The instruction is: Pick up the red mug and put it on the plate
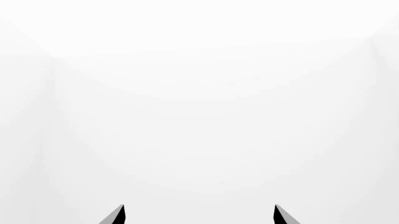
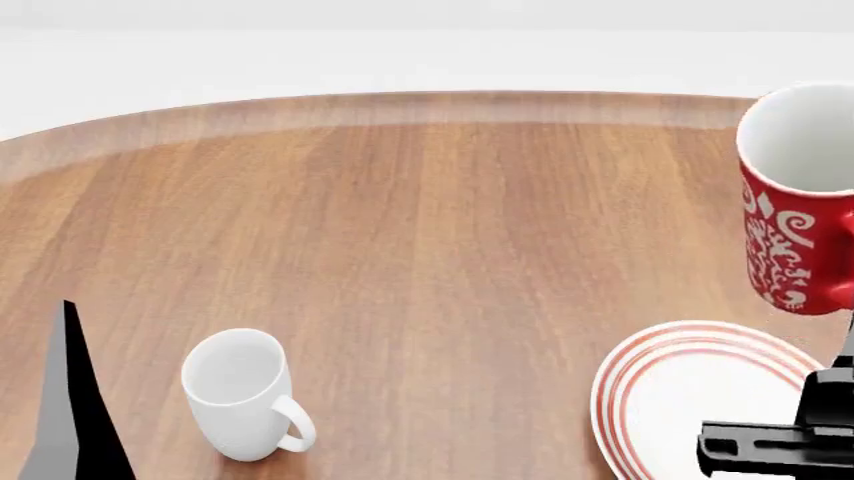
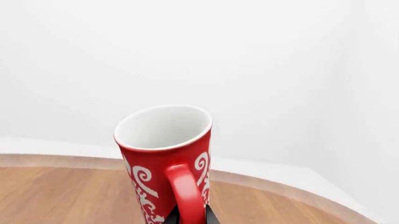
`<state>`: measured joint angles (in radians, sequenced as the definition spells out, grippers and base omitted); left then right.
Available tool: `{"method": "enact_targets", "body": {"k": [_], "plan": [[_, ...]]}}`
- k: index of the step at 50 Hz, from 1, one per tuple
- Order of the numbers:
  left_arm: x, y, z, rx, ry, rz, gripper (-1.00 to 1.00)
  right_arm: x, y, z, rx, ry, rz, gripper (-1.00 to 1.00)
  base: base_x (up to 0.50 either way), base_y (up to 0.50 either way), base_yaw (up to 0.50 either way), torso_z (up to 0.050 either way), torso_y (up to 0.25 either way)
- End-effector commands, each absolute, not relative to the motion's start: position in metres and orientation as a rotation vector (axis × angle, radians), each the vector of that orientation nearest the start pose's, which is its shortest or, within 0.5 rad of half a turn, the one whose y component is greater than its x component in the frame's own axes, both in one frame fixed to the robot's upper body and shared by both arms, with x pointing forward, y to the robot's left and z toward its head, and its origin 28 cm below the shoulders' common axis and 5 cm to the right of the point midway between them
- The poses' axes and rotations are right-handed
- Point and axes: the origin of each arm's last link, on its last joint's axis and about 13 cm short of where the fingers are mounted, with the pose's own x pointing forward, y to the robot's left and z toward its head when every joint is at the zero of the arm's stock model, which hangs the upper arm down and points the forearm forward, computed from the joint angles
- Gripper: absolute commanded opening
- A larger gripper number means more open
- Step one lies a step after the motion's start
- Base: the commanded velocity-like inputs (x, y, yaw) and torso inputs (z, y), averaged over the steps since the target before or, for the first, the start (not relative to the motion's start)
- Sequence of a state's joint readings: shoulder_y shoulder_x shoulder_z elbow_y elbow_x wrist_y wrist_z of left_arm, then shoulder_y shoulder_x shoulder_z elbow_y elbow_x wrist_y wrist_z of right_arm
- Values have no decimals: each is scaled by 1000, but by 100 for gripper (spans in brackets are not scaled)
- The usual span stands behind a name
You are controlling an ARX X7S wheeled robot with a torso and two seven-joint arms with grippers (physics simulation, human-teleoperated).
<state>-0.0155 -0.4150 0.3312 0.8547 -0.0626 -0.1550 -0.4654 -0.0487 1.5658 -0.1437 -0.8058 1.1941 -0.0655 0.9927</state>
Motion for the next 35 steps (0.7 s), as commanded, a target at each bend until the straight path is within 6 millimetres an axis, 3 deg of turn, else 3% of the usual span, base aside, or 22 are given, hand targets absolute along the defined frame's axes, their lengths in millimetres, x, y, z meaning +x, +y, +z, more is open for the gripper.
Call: {"method": "enact_targets", "body": {"k": [1,24,35], "plan": [[163,196,163,80,-641,-32,100,180,-216,279,-215,-209,-121,-100,0,0,0,0,0],[162,197,162,80,-639,-32,100,222,-252,342,-326,-168,-74,-100,0,0,0,0,0],[161,197,162,79,-638,-29,100,247,-268,343,-378,-125,-87,-100,0,0,0,0,0]]}}
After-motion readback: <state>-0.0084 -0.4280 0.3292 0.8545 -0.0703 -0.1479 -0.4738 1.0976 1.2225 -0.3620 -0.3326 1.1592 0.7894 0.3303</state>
